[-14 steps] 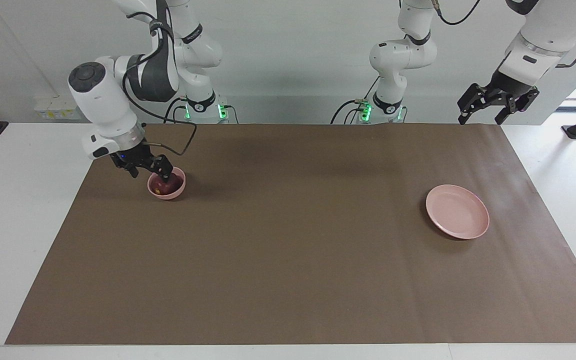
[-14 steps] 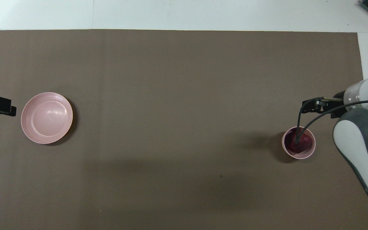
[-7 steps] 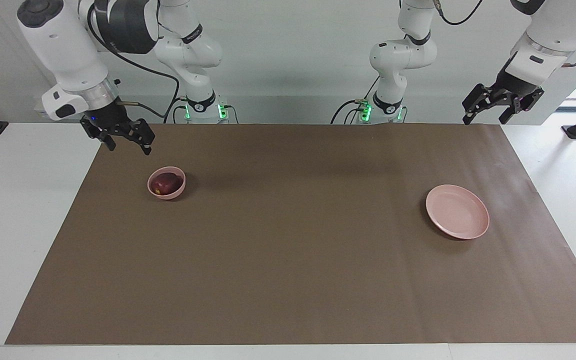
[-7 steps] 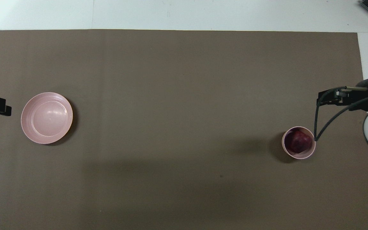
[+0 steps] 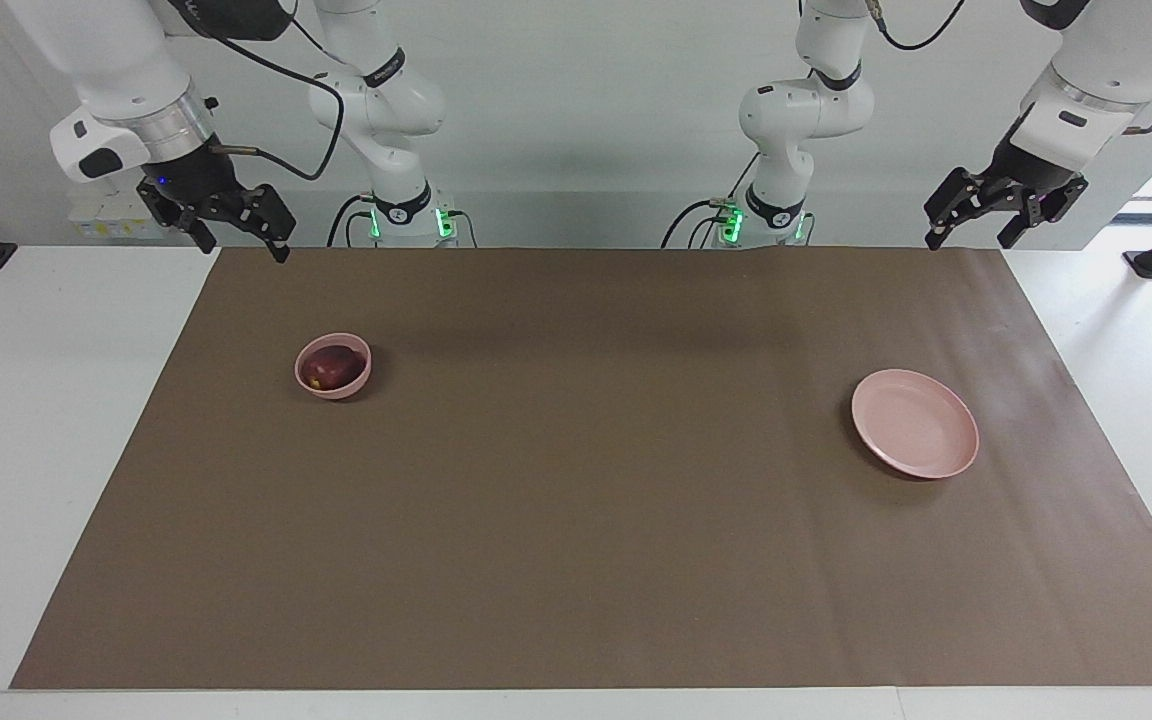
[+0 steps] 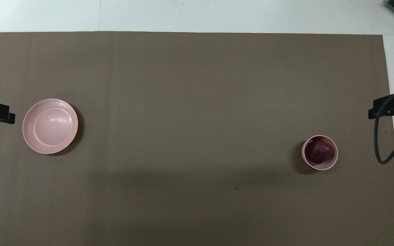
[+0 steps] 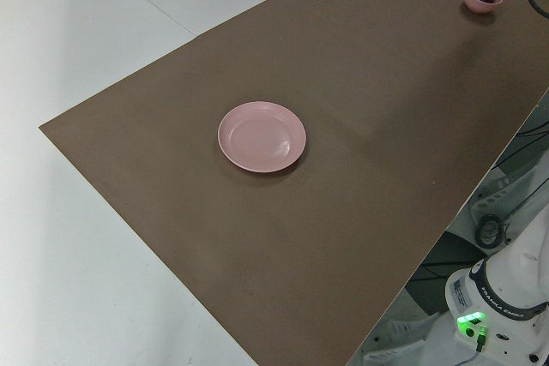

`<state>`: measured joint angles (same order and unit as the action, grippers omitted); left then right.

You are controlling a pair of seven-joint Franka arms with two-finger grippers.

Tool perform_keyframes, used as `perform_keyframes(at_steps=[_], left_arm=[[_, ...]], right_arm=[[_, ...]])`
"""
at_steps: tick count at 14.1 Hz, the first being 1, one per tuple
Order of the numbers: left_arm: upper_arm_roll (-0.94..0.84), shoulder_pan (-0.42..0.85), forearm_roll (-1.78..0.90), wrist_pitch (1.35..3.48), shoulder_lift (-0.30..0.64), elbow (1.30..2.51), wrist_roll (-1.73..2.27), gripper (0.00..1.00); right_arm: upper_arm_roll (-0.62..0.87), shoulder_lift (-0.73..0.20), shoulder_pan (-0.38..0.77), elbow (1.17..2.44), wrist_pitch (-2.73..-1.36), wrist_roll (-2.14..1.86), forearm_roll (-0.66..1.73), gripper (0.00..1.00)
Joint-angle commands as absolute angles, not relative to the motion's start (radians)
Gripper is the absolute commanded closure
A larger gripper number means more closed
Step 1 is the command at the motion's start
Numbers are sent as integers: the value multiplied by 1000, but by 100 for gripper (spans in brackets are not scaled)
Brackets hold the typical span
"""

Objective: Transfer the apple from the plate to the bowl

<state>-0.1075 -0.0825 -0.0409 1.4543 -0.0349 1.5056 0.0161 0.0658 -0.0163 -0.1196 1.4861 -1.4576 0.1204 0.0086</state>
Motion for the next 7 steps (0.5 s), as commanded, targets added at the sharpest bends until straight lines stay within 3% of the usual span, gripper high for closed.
perform_keyframes(at_steps=[1,7], left_arm=[[-100,-72,-52,1470,-45,1519,28,0],[-109,-52,-51,1471,-51,1526,18,0]], right_arm=[[72,-37,-118,1463,-1515,77,-14,0],[74,-37,-115,1466,-1509,75,-14,0]])
